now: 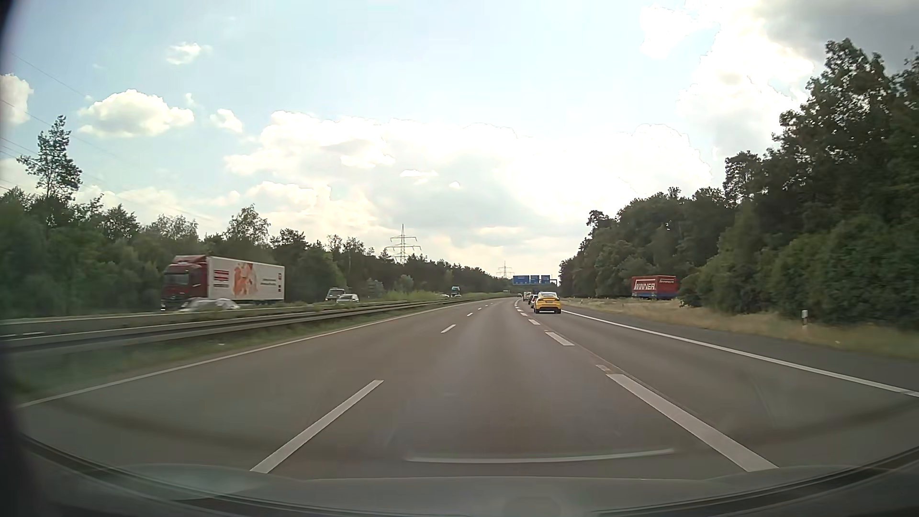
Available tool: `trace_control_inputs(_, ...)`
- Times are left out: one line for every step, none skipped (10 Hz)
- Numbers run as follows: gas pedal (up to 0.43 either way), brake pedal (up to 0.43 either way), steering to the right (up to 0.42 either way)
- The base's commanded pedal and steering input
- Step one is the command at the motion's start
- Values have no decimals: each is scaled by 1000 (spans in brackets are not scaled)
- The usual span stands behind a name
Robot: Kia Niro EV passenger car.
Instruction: Follow the waypoints while adhering to traffic rules and regulations
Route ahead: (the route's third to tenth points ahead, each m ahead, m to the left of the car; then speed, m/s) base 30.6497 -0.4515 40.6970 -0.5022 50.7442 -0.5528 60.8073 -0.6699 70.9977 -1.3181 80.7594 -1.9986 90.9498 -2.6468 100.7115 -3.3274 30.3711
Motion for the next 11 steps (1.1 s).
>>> trace_control_inputs(177,30,6)
trace_control_inputs(177,30,6)
trace_control_inputs(177,30,5)
trace_control_inputs(189,30,5)
trace_control_inputs(189,30,5)
trace_control_inputs(189,30,5)
trace_control_inputs(189,30,4)
trace_control_inputs(189,30,4)
trace_control_inputs(189,30,5)
trace_control_inputs(189,30,5)
trace_control_inputs(189,30,5)
